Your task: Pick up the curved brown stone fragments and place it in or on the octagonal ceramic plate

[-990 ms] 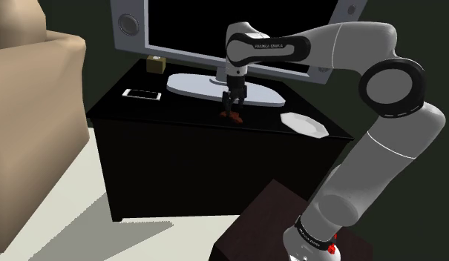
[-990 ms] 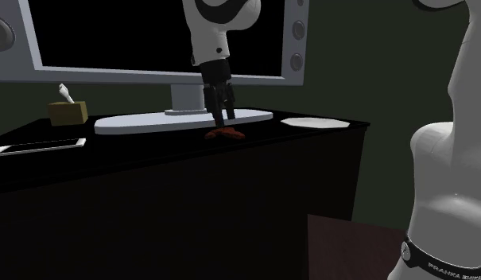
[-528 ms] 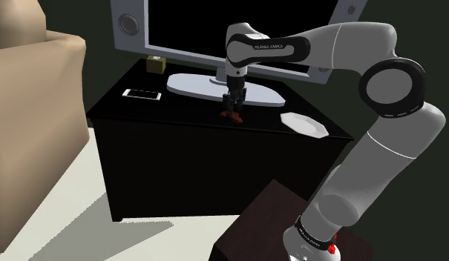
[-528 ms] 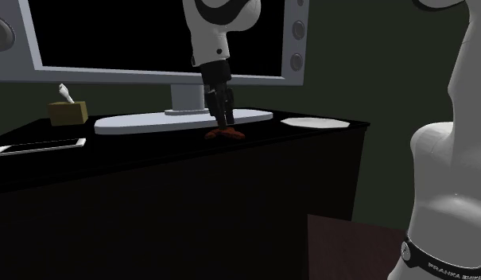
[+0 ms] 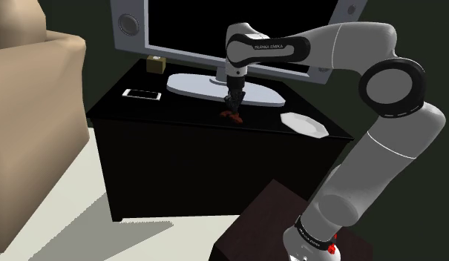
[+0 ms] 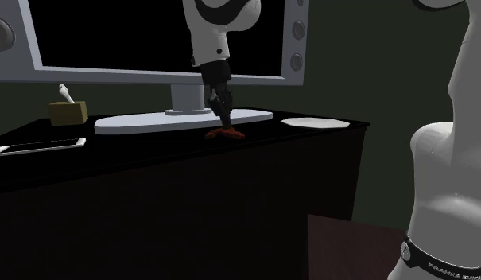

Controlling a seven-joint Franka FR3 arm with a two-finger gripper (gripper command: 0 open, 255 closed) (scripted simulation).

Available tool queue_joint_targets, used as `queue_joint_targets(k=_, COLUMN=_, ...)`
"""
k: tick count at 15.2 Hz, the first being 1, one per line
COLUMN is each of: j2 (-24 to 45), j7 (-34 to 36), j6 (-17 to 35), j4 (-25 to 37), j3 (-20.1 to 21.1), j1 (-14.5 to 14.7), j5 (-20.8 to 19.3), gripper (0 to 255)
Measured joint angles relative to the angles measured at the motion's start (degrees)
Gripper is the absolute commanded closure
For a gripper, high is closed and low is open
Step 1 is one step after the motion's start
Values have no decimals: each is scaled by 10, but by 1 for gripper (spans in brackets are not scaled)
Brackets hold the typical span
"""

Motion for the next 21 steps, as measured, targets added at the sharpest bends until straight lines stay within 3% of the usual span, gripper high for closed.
queue_joint_targets(k=1, j2=0, j7=0, j6=0, j4=0, j3=0, j1=0, j5=0, gripper=0)
queue_joint_targets(k=2, j2=0, j7=0, j6=0, j4=0, j3=0, j1=0, j5=0, gripper=0)
queue_joint_targets(k=4, j2=-87, j7=-24, j6=91, j4=-98, j3=-11, j1=-5, j5=21, gripper=0)
queue_joint_targets(k=7, j2=-128, j7=-36, j6=164, j4=-157, j3=-18, j1=-5, j5=32, gripper=0)
queue_joint_targets(k=12, j2=-126, j7=-37, j6=209, j4=-192, j3=-19, j1=-5, j5=33, gripper=0)
queue_joint_targets(k=18, j2=-124, j7=-38, j6=216, j4=-196, j3=-20, j1=-6, j5=33, gripper=0)
queue_joint_targets(k=19, j2=-124, j7=-38, j6=216, j4=-197, j3=-20, j1=-6, j5=33, gripper=255)
queue_joint_targets(k=21, j2=-125, j7=-38, j6=216, j4=-196, j3=-20, j1=-6, j5=33, gripper=255)
